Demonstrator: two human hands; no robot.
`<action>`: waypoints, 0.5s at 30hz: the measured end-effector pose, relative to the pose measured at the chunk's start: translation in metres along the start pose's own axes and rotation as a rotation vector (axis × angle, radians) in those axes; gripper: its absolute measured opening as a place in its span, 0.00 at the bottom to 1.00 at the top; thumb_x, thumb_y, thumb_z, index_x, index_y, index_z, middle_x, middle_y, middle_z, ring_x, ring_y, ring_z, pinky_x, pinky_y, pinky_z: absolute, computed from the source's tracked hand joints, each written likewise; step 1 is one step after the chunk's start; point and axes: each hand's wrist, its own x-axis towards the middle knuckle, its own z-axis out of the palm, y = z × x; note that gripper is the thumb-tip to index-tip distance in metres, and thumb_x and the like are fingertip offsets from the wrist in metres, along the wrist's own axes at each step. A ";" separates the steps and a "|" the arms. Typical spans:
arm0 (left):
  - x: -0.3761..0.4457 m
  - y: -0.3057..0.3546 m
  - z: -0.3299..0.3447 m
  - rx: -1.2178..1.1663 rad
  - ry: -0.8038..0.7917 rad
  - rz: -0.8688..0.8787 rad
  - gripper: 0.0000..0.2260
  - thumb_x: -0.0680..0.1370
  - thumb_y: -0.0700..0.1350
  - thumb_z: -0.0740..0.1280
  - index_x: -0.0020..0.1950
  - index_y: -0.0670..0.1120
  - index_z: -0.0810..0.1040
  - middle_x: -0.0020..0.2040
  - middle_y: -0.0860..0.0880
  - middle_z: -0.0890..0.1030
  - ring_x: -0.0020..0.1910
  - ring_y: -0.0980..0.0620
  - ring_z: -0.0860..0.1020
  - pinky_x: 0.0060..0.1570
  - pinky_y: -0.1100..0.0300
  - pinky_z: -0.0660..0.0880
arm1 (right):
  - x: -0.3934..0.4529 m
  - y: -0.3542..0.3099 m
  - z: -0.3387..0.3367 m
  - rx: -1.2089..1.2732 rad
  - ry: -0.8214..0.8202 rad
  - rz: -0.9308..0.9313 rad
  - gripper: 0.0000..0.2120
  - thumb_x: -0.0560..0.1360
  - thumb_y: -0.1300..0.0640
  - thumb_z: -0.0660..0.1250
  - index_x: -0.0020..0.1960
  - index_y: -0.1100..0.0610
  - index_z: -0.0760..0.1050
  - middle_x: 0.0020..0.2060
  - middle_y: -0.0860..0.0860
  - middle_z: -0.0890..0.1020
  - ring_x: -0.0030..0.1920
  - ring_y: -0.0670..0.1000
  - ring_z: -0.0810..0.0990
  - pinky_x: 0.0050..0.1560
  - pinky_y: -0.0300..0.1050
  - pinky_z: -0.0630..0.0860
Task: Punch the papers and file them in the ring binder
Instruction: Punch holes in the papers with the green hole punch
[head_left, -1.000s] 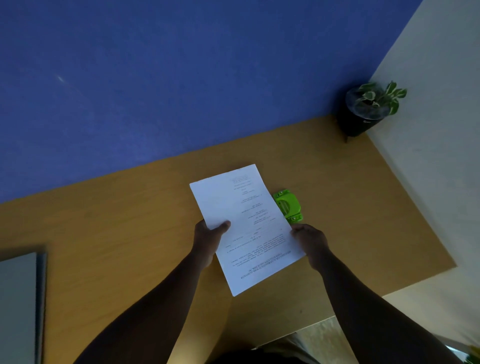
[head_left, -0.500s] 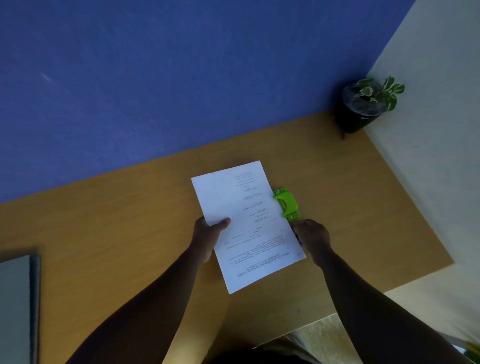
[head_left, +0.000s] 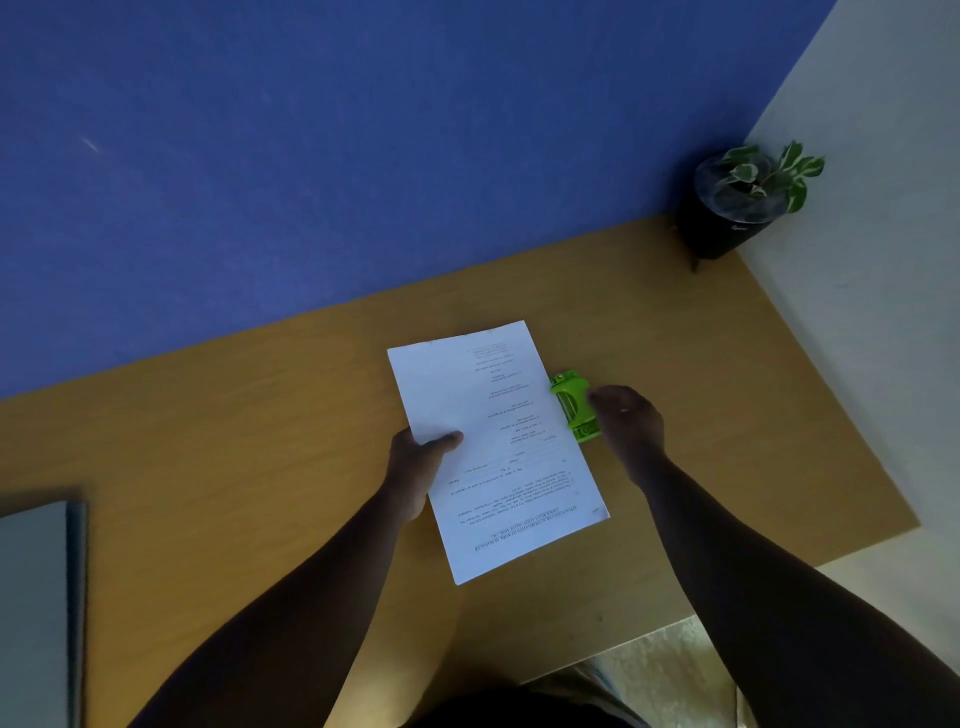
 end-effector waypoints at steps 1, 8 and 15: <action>-0.001 0.000 0.000 -0.002 0.005 0.001 0.13 0.76 0.41 0.73 0.59 0.46 0.78 0.53 0.48 0.83 0.51 0.46 0.81 0.47 0.52 0.79 | 0.001 0.000 0.000 -0.009 -0.001 -0.009 0.13 0.75 0.48 0.68 0.55 0.53 0.82 0.46 0.50 0.84 0.49 0.52 0.81 0.51 0.45 0.76; -0.003 0.001 0.003 -0.028 -0.017 0.005 0.11 0.76 0.41 0.72 0.57 0.47 0.78 0.52 0.49 0.84 0.51 0.47 0.82 0.43 0.55 0.77 | 0.004 0.000 0.002 -0.023 -0.005 0.005 0.13 0.75 0.50 0.68 0.57 0.54 0.82 0.49 0.52 0.84 0.51 0.54 0.81 0.53 0.46 0.76; 0.001 0.004 0.007 -0.039 -0.058 0.010 0.12 0.76 0.42 0.72 0.59 0.47 0.77 0.53 0.48 0.84 0.52 0.45 0.82 0.47 0.51 0.79 | 0.006 0.000 0.003 -0.020 -0.023 0.014 0.13 0.75 0.49 0.68 0.57 0.52 0.81 0.50 0.51 0.84 0.52 0.53 0.80 0.54 0.47 0.76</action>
